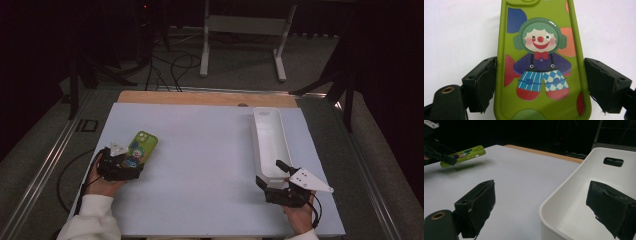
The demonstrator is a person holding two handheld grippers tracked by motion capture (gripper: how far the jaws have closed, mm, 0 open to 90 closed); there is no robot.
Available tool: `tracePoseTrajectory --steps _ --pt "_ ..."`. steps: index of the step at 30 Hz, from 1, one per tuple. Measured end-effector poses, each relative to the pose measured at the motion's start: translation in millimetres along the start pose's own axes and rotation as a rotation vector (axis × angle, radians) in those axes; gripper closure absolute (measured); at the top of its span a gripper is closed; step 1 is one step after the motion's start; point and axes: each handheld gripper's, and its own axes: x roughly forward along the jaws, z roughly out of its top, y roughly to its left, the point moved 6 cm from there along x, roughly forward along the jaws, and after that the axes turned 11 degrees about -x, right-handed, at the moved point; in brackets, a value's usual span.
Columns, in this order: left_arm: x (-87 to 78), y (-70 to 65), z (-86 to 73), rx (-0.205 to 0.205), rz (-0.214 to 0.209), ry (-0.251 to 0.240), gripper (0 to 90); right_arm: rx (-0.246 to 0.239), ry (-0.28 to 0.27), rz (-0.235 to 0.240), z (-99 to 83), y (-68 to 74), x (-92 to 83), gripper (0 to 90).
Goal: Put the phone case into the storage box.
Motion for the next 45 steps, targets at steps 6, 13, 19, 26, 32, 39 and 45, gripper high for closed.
tracePoseTrajectory --steps 6,13,19,26,32,39,45 --pt "-6.7 -6.8 3.6 0.009 -0.002 -0.041 16.1 0.007 0.000 0.002 0.1 0.0 0.3 8.6" --pt "-14.9 -20.5 9.6 0.038 -0.012 -0.083 16.1 0.012 -0.002 0.004 0.7 -1.3 -0.2 8.6" --pt "-25.0 -34.0 20.1 0.070 -0.021 -0.137 16.1 0.022 -0.002 0.009 1.7 -1.4 -0.5 8.5" --pt "-31.7 -45.7 27.2 0.099 -0.028 -0.189 16.1 0.026 0.006 0.011 3.5 -1.6 -0.6 8.3" --pt "-34.9 -51.6 29.5 0.121 -0.036 -0.226 16.1 0.027 0.005 0.026 4.8 -1.0 0.6 8.2" --pt "-39.5 -57.0 31.5 0.140 -0.042 -0.262 16.1 0.017 0.005 0.052 7.8 0.7 3.4 8.2" --pt "-44.4 -64.8 35.6 0.169 -0.051 -0.296 16.1 0.035 -0.004 0.068 12.3 -1.0 3.2 8.2"
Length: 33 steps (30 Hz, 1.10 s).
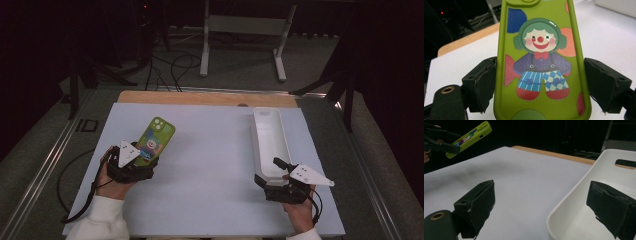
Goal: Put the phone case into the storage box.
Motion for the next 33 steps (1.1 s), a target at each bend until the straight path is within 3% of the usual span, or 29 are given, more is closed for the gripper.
tracePoseTrajectory --steps 9,33 --pt "0.5 -16.0 6.4 0.038 -0.018 -0.026 16.1 0.037 0.009 0.022 4.0 -4.5 2.4 8.2" --pt "7.4 -45.7 26.4 0.110 -0.068 -0.063 16.1 0.048 0.010 0.058 12.9 -1.3 11.1 8.2"
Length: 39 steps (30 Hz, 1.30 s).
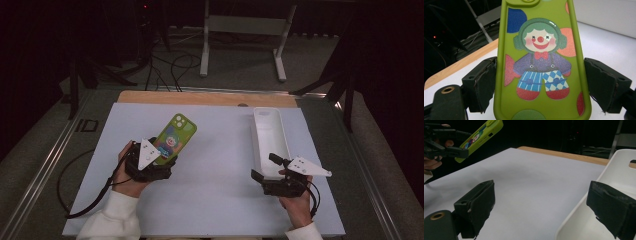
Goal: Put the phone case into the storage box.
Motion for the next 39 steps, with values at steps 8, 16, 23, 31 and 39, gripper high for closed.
tracePoseTrajectory --steps 8,16,23,31,39 --pt "1.9 -6.6 5.1 0.015 -0.012 -0.010 16.1 0.012 -0.004 0.020 4.9 1.7 3.3 8.2" --pt "5.6 -15.2 9.0 0.029 -0.030 -0.015 16.1 0.012 -0.002 0.032 8.5 3.7 5.8 8.2" --pt "8.8 -23.1 13.0 0.037 -0.049 -0.021 16.1 0.025 -0.004 0.043 12.0 4.6 6.9 8.2" --pt "12.4 -31.4 16.7 0.041 -0.071 -0.028 16.1 0.027 0.011 0.059 14.7 7.0 10.0 8.2" --pt "15.6 -41.3 19.6 0.053 -0.093 -0.035 16.1 0.040 0.024 0.084 19.2 11.7 14.4 8.2"
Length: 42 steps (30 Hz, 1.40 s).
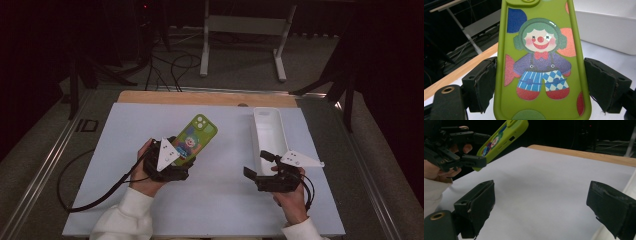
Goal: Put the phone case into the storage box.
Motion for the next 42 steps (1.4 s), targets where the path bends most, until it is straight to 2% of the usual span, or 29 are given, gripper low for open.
tracePoseTrajectory --steps 14,21,28,35,42 --pt "2.3 -16.4 7.5 0.027 -0.033 -0.023 16.1 0.015 0.007 0.018 8.1 2.5 6.4 8.2" --pt "3.5 -24.8 11.4 0.051 -0.046 -0.027 16.1 0.040 0.009 0.020 12.4 1.1 8.4 8.3" --pt "4.2 -29.5 13.4 0.052 -0.063 -0.034 16.1 0.043 0.017 0.027 18.1 1.3 11.8 8.4" --pt "5.8 -41.5 16.8 0.087 -0.081 -0.036 16.1 0.049 0.021 0.043 23.3 2.4 15.1 8.4" --pt "8.3 -48.1 18.0 0.080 -0.106 -0.049 16.2 0.063 0.022 0.066 27.8 4.2 18.9 8.6"
